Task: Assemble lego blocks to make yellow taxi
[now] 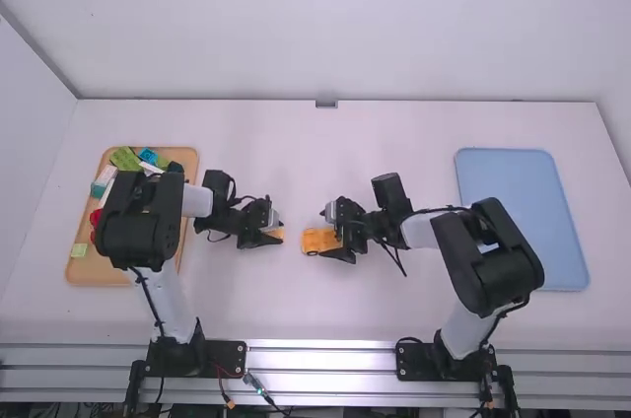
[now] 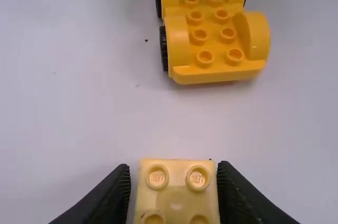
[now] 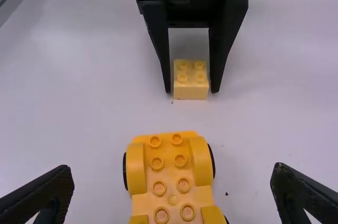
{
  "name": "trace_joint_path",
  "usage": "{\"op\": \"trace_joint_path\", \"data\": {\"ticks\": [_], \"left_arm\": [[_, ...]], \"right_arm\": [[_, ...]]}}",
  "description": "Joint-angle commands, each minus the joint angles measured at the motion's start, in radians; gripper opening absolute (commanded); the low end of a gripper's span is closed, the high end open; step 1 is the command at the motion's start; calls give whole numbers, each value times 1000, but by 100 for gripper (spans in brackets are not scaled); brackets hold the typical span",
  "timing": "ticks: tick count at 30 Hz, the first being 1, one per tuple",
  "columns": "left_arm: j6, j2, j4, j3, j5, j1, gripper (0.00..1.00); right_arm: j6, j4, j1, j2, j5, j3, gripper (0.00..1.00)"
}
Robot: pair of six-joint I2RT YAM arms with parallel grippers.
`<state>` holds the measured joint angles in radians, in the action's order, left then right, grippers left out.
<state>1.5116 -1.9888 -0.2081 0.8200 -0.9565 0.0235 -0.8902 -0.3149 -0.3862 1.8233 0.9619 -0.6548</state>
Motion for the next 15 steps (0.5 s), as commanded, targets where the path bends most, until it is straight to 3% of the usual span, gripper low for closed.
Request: {"op": "trace_joint_path", "data": {"ticks": [1, 12, 15], "left_arm": [[-4, -9, -7, -14, 9, 4, 42], [-3, -9, -71, 23, 35, 4, 40], [-3, -9, -75, 31, 44, 4, 36]], "right_arm": [[4, 0, 0, 2, 18, 5, 99], [4, 5, 0, 2, 6, 5, 99], [3, 7, 0, 2, 6, 6, 99]]}}
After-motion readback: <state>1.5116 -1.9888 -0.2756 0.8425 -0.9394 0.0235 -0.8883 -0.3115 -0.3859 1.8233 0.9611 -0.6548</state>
